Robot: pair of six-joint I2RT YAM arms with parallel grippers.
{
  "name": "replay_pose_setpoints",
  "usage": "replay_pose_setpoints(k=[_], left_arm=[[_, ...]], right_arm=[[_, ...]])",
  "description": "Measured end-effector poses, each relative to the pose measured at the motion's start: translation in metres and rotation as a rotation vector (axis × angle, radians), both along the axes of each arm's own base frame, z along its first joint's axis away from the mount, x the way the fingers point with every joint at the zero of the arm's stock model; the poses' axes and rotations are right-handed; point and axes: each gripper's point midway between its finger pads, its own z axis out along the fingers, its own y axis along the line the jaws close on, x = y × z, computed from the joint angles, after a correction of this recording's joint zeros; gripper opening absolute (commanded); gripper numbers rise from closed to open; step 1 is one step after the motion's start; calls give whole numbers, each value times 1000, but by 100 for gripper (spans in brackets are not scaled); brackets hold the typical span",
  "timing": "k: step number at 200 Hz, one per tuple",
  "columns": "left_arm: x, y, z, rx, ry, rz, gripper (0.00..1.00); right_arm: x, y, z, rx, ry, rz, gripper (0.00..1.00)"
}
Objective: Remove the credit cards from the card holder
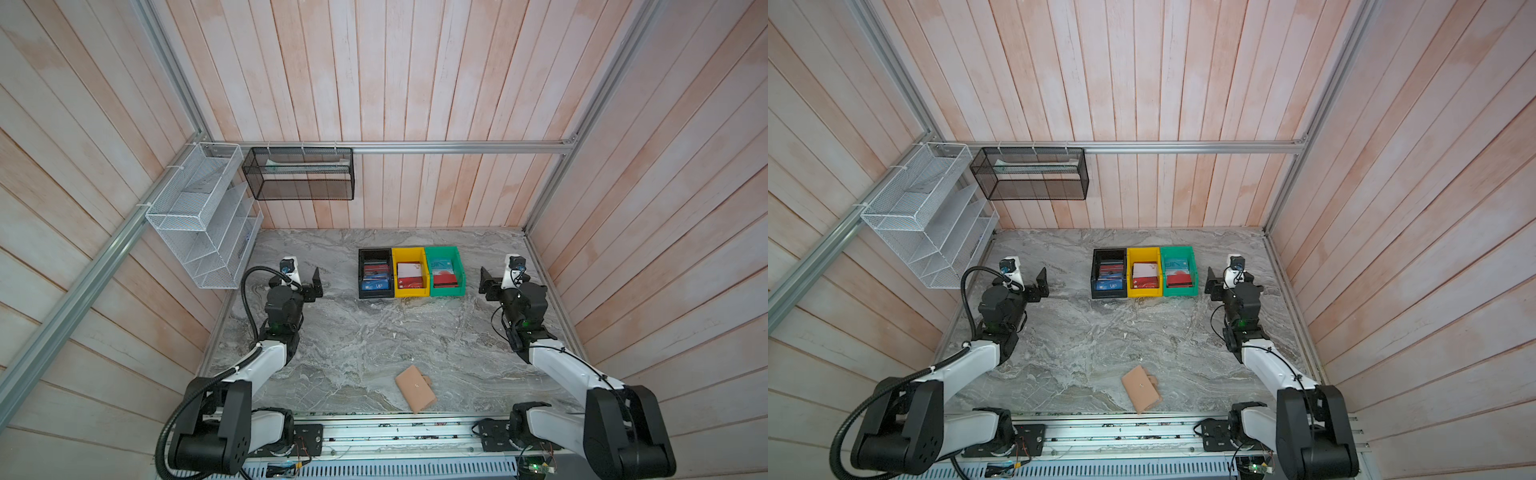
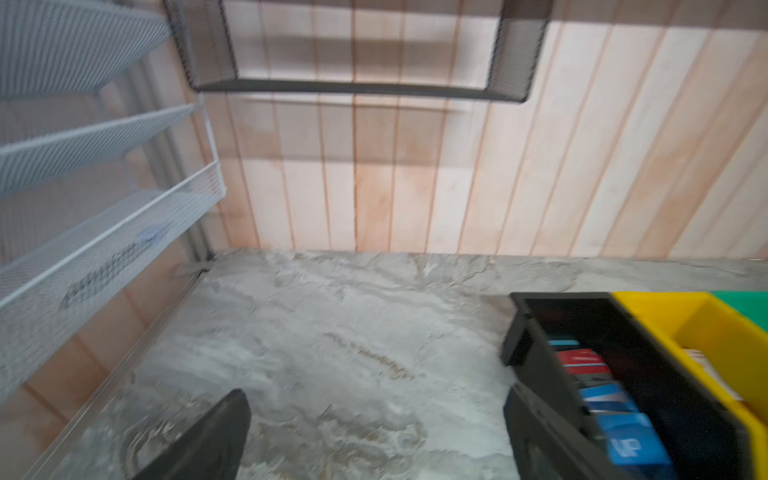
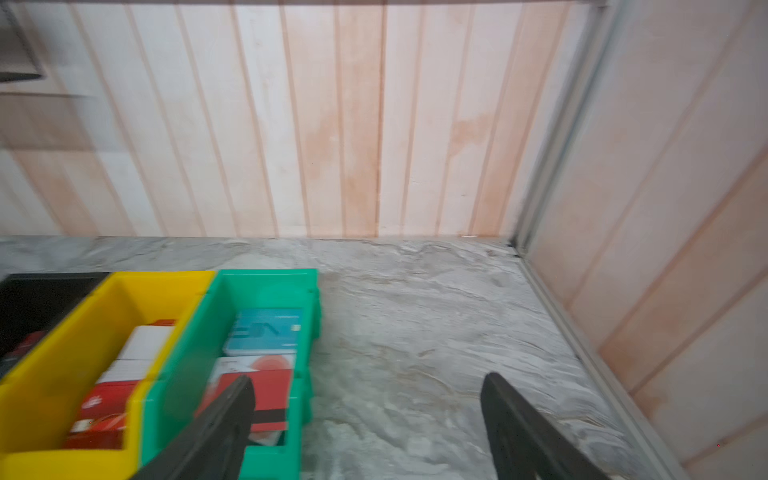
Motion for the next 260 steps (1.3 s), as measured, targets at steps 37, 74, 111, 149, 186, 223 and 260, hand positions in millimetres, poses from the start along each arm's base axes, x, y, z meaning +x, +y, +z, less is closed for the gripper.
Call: replay_pose_setpoints(k=[37, 74, 111, 149, 186, 223, 260], left_arm=[[-37, -77, -8, -53, 102, -201, 87], [-91, -134, -52, -145, 311, -344, 85], [-136, -163, -94, -187, 501, -400, 85], [-154, -158, -120, -235, 645, -346, 84], [-166, -148, -128, -280, 723, -294, 83], [-178, -146, -132, -328, 790, -286, 81], [-186, -150, -133, -378, 833, -297, 80]], right_arm=[[-54, 117, -10, -26, 178, 333, 83], [-127, 181, -62, -66, 463, 560, 82], [-167, 185, -111, -48, 720, 594, 79], [-201, 175, -145, -8, 886, 616, 78], [-226, 177, -142, 65, 944, 696, 77], [-245, 184, -142, 122, 997, 771, 72], [-265, 184, -155, 122, 1068, 801, 69]])
